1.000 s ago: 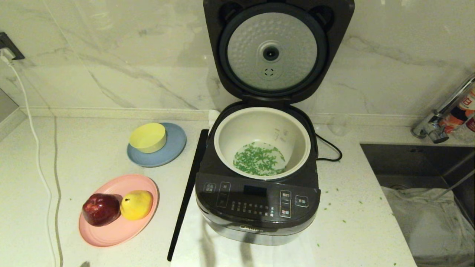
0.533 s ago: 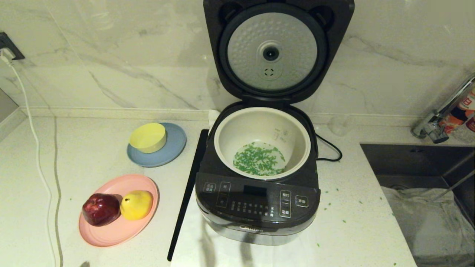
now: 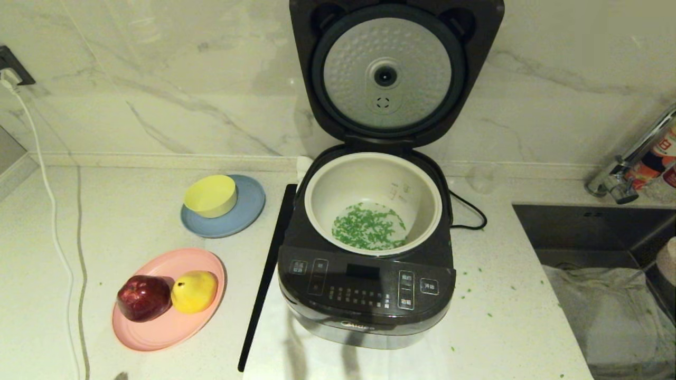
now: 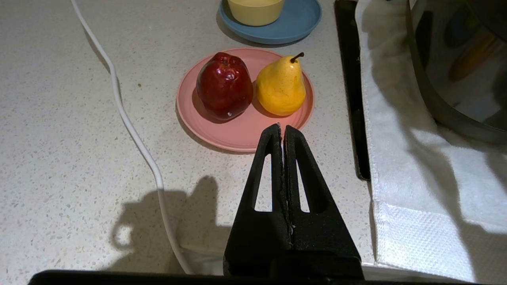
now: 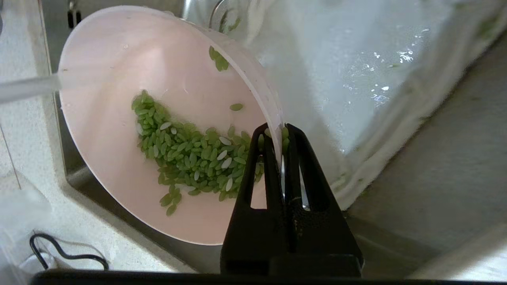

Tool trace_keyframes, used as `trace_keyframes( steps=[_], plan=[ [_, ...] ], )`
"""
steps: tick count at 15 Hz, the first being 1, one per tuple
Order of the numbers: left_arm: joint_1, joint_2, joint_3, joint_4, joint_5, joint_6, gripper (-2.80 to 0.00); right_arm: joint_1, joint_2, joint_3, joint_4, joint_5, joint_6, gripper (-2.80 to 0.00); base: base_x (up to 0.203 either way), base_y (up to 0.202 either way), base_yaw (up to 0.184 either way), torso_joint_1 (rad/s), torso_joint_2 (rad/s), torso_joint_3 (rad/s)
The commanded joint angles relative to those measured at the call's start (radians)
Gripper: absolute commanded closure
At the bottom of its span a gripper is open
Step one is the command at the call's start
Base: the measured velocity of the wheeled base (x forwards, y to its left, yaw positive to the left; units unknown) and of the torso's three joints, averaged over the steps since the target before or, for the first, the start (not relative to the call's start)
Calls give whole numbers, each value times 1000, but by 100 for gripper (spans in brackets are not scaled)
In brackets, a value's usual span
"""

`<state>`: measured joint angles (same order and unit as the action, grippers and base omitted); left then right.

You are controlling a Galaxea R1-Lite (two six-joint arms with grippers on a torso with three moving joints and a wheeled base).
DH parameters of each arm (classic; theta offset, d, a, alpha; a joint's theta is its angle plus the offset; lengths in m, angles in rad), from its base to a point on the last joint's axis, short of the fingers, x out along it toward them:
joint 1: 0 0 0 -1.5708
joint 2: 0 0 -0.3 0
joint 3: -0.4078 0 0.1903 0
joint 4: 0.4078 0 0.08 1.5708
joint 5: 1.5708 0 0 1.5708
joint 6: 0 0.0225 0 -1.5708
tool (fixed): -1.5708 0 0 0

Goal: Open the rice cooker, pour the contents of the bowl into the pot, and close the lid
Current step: Fill a bowl with water from the tap

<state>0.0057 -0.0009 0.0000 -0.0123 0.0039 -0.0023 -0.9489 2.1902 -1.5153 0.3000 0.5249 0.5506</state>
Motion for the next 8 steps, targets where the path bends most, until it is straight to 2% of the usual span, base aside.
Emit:
trace_keyframes(
  steps=[1,8],
  plan=[
    [0,1,9,0,-1,1,0,17,12,-17,2,3,6,0,0,0,0,0,0,0],
    [0,1,9,0,0,1,0,33,63,-123,11,1,9,0,0,0,0,0,0,0]
  ],
)
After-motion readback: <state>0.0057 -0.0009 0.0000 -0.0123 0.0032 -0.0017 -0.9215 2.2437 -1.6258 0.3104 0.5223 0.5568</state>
